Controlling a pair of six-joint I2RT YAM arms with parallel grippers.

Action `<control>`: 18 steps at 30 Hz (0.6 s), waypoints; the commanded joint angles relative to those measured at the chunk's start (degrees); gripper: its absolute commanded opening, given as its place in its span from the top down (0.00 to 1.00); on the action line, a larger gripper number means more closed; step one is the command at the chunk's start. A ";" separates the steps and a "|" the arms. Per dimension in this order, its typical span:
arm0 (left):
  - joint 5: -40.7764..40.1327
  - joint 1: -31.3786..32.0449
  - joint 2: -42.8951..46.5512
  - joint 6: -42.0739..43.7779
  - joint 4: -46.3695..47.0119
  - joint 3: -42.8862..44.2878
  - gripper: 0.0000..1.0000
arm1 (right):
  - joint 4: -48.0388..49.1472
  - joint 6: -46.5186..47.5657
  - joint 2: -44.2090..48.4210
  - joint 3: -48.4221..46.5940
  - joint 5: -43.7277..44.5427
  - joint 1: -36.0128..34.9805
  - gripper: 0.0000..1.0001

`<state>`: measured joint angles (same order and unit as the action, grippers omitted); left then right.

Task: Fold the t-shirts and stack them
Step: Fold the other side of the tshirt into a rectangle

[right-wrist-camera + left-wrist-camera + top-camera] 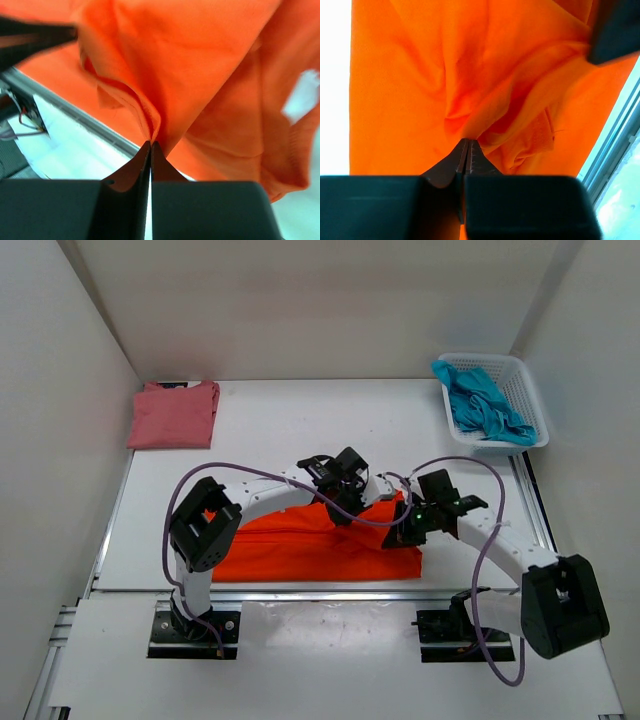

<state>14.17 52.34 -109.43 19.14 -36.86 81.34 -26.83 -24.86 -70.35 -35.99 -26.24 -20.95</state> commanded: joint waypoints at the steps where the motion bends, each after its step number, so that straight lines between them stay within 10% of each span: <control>1: 1.82 0.22 1.23 0.99 -0.66 0.13 0.93 | -1.74 -0.27 3.80 3.37 -1.36 -1.81 1.00; 14: 5.25 0.49 4.66 5.47 -4.18 -4.35 0.95 | -6.04 5.60 10.04 2.51 -1.27 1.52 0.71; 18: 5.07 -0.04 5.54 4.68 -3.83 -4.09 0.95 | -5.00 5.26 13.13 -0.92 0.83 2.67 0.86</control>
<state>17.21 52.51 -108.75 23.20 -40.77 77.23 -32.18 -21.21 -59.72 -32.73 -26.63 -19.20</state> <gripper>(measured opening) 0.051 0.174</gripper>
